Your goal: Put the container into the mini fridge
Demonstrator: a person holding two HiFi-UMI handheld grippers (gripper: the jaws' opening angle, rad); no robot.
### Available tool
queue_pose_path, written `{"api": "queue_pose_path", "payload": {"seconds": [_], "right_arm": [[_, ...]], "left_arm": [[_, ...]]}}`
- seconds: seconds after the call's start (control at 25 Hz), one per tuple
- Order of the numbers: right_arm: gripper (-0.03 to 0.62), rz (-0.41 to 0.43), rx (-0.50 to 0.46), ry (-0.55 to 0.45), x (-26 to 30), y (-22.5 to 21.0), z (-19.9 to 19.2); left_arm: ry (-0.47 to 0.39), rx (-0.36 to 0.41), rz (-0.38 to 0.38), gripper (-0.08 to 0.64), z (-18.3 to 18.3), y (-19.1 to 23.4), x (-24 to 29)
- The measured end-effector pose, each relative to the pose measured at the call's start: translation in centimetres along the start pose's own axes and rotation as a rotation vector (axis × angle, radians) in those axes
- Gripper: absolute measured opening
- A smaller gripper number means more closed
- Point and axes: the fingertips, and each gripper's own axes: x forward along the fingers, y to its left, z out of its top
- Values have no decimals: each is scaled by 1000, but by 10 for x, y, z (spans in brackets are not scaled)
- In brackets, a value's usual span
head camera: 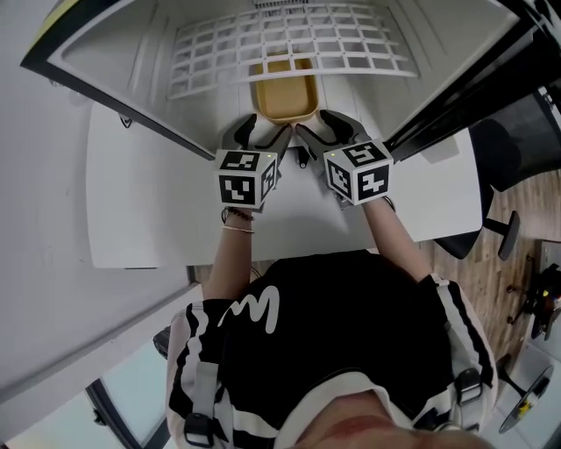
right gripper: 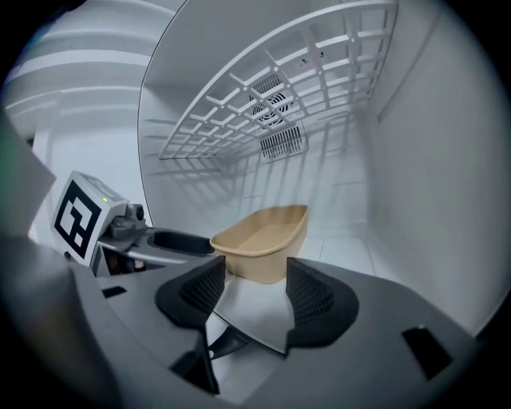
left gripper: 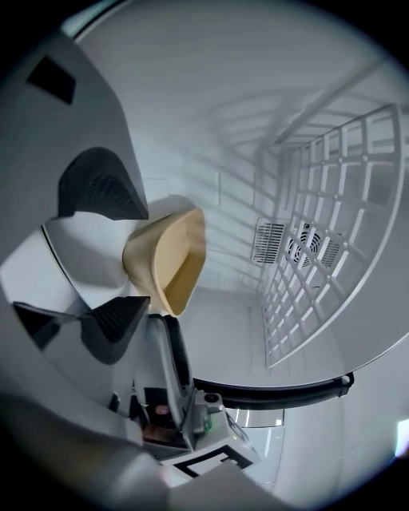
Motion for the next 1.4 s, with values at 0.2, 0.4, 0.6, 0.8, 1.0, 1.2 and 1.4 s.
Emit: {"api": "queue_pose_path", "payload": {"seconds": [0.2, 0.4, 0.6, 0.8, 1.0, 1.2, 1.4], "right_arm": [[232, -10, -16, -64, -10, 2, 7], [230, 1, -17, -113, -19, 2, 10], [230, 29, -40, -149, -30, 7, 15], [230, 44, -55, -171, -41, 12, 20], [229, 86, -39, -222, -56, 19, 27], [229, 98, -82, -253, -68, 26, 33], [212, 117, -95, -264, -81, 33, 40]], "left_arm": [[-67, -19, 8, 291, 0, 0, -5], [-123, 14, -16, 290, 5, -12, -15], [-213, 20, -29, 288, 19, -24, -31], [-258, 36, -30, 285, 29, -26, -44], [-279, 44, -38, 273, 34, -30, -55], [-292, 44, -42, 267, 37, -31, -63], [-321, 34, -71, 250, 43, -36, -74]]}}
